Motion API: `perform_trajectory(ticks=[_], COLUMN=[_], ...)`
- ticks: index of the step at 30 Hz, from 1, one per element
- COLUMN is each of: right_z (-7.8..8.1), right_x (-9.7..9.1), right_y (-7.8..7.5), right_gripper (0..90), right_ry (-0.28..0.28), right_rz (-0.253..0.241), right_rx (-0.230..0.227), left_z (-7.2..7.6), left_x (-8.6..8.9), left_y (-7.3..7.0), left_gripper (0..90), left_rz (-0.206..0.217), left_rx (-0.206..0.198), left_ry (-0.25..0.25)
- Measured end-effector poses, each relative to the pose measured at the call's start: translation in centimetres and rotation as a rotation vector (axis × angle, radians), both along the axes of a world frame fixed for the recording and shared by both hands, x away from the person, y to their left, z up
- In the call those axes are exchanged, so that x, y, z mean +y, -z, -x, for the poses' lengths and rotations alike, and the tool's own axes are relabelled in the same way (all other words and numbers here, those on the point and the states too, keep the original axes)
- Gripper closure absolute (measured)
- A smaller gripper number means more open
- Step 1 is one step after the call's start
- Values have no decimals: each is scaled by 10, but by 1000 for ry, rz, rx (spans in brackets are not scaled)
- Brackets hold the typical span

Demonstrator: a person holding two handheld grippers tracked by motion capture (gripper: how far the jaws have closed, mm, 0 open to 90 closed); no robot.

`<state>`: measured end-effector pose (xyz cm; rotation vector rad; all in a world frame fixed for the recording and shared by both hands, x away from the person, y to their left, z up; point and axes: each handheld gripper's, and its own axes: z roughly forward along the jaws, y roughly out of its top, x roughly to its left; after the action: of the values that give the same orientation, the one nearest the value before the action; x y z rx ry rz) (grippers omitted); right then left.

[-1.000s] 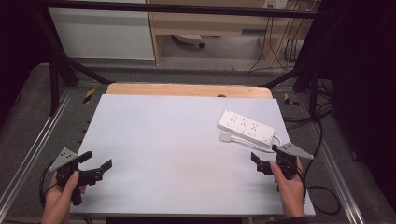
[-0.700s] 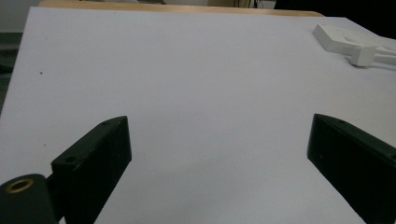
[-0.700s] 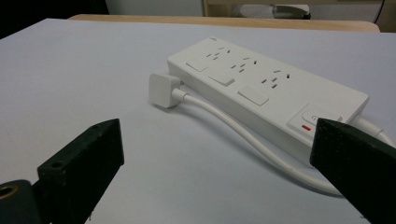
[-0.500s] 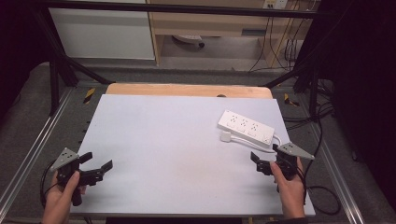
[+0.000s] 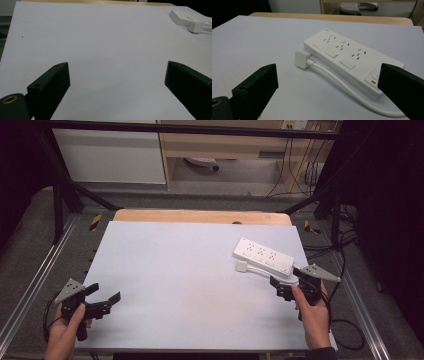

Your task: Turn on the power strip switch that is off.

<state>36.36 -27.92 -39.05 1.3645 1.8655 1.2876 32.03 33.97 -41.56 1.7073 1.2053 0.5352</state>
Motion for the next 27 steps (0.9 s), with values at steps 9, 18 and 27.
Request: perform_trajectory(ticks=[9,18,27], right_z=[-6,-16,-24], right_x=[5,10,13], right_y=[-19,-34,-42], right_gripper=[32,31,28], right_ry=[-18,-34,-33], right_rz=[22,35,30], right_rx=[-3,-19,-21], left_z=[0,0,0], left_x=[-1,-1,-2], left_y=[0,0,1], left_gripper=[61,61,60], left_rz=[-6,-5,-6], left_rx=[4,3,8], left_ry=[1,4,8])
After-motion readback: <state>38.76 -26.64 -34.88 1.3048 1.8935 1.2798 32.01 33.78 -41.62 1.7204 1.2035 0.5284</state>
